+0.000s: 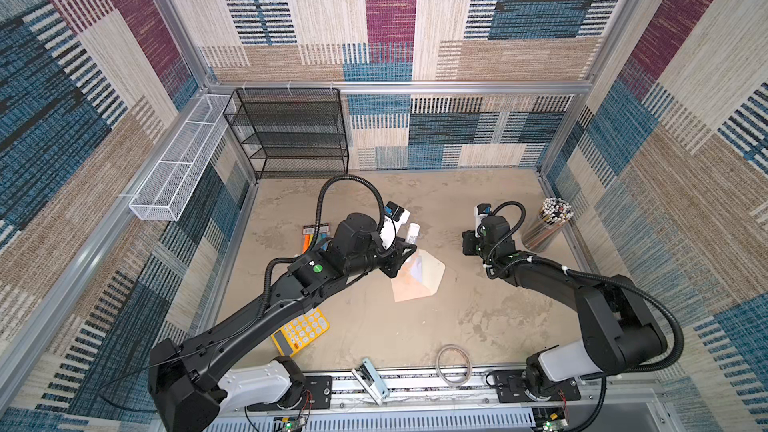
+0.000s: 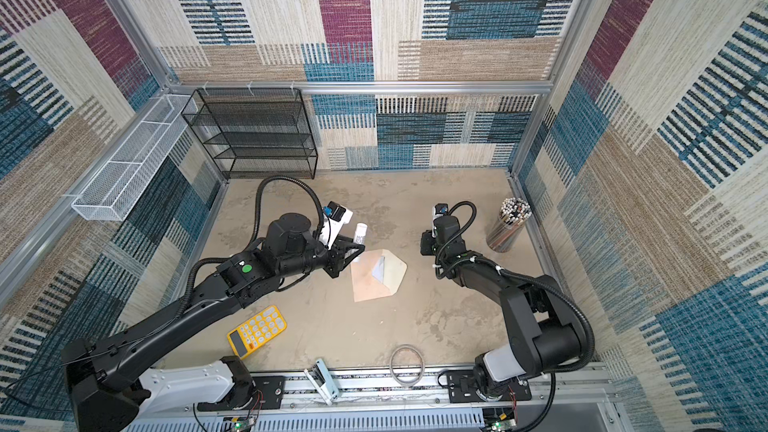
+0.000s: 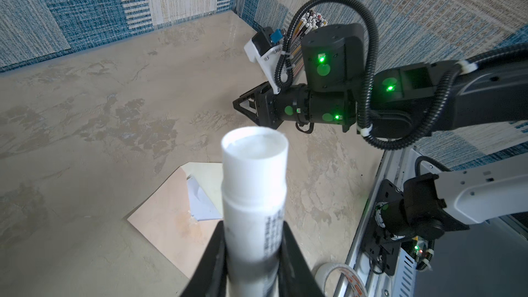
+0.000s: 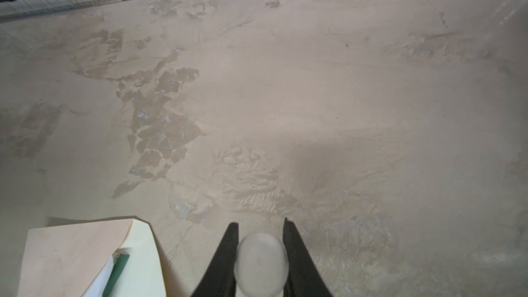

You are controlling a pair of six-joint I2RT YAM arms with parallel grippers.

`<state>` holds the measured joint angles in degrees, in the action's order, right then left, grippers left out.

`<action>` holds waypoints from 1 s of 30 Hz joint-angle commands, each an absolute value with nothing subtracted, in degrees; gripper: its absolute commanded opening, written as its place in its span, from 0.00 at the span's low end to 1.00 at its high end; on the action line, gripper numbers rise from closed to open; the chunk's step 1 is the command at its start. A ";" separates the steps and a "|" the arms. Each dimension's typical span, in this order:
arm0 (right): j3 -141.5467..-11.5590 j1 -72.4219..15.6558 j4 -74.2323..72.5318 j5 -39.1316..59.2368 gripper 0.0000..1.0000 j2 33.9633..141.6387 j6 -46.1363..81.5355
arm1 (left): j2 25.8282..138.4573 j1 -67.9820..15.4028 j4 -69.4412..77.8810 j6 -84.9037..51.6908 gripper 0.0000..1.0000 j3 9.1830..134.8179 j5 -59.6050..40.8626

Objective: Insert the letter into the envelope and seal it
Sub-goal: 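Carry the cap away with the right gripper and set it on the table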

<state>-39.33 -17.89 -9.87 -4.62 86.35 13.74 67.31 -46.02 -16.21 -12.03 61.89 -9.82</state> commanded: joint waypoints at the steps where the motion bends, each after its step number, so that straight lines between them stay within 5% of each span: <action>1: -38.60 -17.76 -17.05 -6.18 0.02 88.89 16.00 | 66.37 -46.04 -14.68 -13.62 0.00 61.74 -10.28; 30: -42.73 -17.77 -12.31 -4.84 0.23 98.53 20.73 | 66.27 -46.05 -12.11 -13.99 0.00 61.22 -10.21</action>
<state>-42.41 -17.78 -13.10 -5.06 98.32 19.66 66.52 -46.02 -14.76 -12.27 61.28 -10.63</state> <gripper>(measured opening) 0.258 0.261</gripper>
